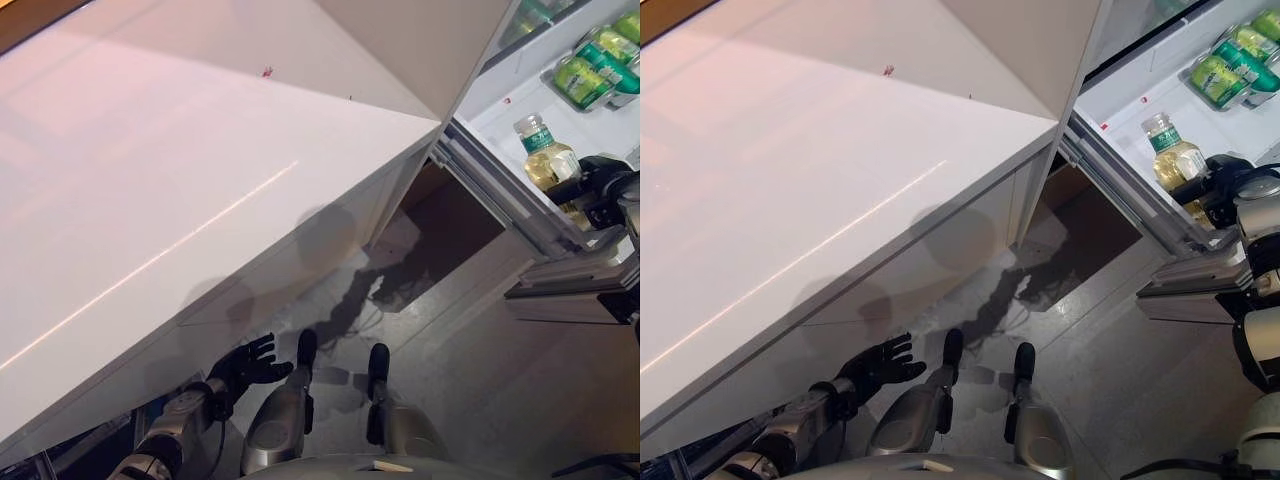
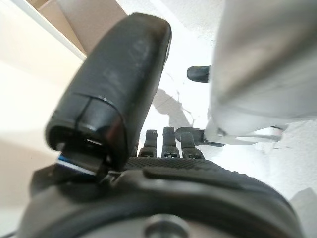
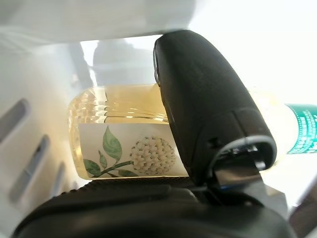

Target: Put drinks into fridge and close the fridge

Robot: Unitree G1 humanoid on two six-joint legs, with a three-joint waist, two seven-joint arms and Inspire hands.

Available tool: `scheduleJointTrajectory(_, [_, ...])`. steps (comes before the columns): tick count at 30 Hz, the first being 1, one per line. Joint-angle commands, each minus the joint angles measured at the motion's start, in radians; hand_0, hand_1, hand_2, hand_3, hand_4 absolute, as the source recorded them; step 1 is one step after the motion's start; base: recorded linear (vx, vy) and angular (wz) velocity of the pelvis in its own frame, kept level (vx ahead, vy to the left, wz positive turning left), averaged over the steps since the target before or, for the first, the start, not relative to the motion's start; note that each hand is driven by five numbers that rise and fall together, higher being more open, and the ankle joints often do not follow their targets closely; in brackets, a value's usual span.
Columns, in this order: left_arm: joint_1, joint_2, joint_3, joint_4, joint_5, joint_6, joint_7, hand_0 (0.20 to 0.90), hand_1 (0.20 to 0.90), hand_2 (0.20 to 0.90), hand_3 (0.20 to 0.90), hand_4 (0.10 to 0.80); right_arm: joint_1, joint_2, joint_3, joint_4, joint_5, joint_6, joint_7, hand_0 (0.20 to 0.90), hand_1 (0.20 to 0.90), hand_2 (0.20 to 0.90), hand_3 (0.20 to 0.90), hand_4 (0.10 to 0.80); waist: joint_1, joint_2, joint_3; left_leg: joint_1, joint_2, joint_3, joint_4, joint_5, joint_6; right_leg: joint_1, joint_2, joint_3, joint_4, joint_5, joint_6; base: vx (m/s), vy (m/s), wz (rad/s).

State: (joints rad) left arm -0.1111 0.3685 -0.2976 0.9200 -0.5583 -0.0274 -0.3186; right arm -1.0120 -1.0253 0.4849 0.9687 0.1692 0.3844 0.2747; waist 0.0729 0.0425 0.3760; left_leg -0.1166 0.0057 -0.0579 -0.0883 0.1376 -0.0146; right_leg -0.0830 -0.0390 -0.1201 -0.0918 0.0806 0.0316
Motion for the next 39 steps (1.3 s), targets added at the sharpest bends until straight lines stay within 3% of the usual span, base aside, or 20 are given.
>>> scheduleJointTrajectory(1, [0.016,0.049,-0.053,-0.007,-0.005,-0.037,0.017,0.900,0.900,0.900,0.900,0.800,-0.153,-0.079,0.079,-0.050,-0.037,0.006,0.049,0.300,0.300,0.300,0.200,0.100,0.009,-0.027,-0.041,-0.039,0.017,0.010,0.056,-0.073,-0.011,-0.053,0.004,0.004,0.119,-0.052,-0.017,-0.047,-0.008,0.02])
scheduleJointTrajectory(5, [0.011,0.056,-0.040,-0.006,-0.006,-0.035,0.028,0.900,0.900,0.900,0.900,0.800,-0.178,-0.073,0.099,-0.017,-0.087,0.015,0.071,0.300,0.300,0.300,0.200,0.100,0.011,-0.019,-0.027,-0.052,0.019,0.017,0.061,-0.069,-0.014,-0.067,0.000,0.003,0.125,-0.049,-0.016,-0.033,0.003,-0.01])
scheduleJointTrajectory(7, [0.012,0.055,-0.043,0.000,-0.008,-0.041,0.030,0.900,0.900,0.900,0.900,0.800,-0.201,-0.066,0.121,0.000,-0.102,0.019,0.081,0.378,0.378,0.378,0.291,0.191,0.010,-0.015,-0.022,-0.055,0.017,0.019,0.062,-0.068,-0.014,-0.071,0.000,0.007,0.125,-0.046,-0.015,0.000,0.000,0.00])
scheduleJointTrajectory(8, [0.014,0.057,-0.042,-0.002,-0.008,-0.042,0.030,0.900,0.900,0.900,0.900,0.800,-0.214,-0.064,0.129,0.006,-0.107,0.023,0.086,0.900,0.900,0.900,0.900,0.800,0.010,-0.014,-0.019,-0.057,0.016,0.021,0.063,-0.068,-0.014,-0.075,-0.001,0.009,0.125,-0.044,-0.014,-0.020,0.030,0.02])
scheduleJointTrajectory(15, [0.016,0.054,-0.036,-0.009,-0.001,-0.027,0.031,0.900,0.900,0.900,0.900,0.800,-0.269,-0.032,0.145,-0.034,-0.025,0.031,0.048,0.900,0.900,0.900,0.900,0.800,0.007,-0.015,-0.012,-0.061,0.016,0.037,0.063,-0.069,-0.013,-0.092,-0.001,0.021,0.134,-0.040,-0.013,0.000,0.039,-0.05])
scheduleJointTrajectory(22, [0.024,0.049,-0.037,-0.011,0.017,-0.029,0.024,0.900,0.900,0.900,0.900,0.800,-0.264,-0.046,0.097,-0.148,0.157,-0.041,-0.070,0.900,0.900,0.900,0.900,0.800,-0.009,-0.023,-0.019,-0.065,0.014,0.052,0.060,-0.071,-0.011,-0.109,-0.001,0.038,0.142,-0.038,-0.008,0.007,0.039,-0.08])
scheduleJointTrajectory(30, [0.043,0.030,-0.043,0.016,0.037,-0.052,0.024,0.900,0.900,0.900,0.900,0.800,-0.183,-0.048,-0.115,-0.322,0.360,-0.232,-0.322,0.900,0.900,0.900,0.900,0.800,-0.038,-0.030,-0.061,-0.034,0.007,0.071,0.059,-0.088,-0.003,-0.090,-0.005,0.056,0.141,-0.042,-0.002,0.037,0.045,-0.07])
scheduleJointTrajectory(39, [0.058,0.000,-0.035,0.058,0.074,-0.071,0.055,0.900,0.900,0.900,0.900,0.800,-0.045,-0.011,-0.317,-0.457,0.486,-0.373,-0.427,0.900,0.900,0.900,0.900,0.800,-0.066,-0.042,-0.137,0.022,0.000,0.102,0.051,-0.110,0.007,-0.043,-0.009,0.080,0.112,-0.039,0.006,0.054,0.067,-0.07])
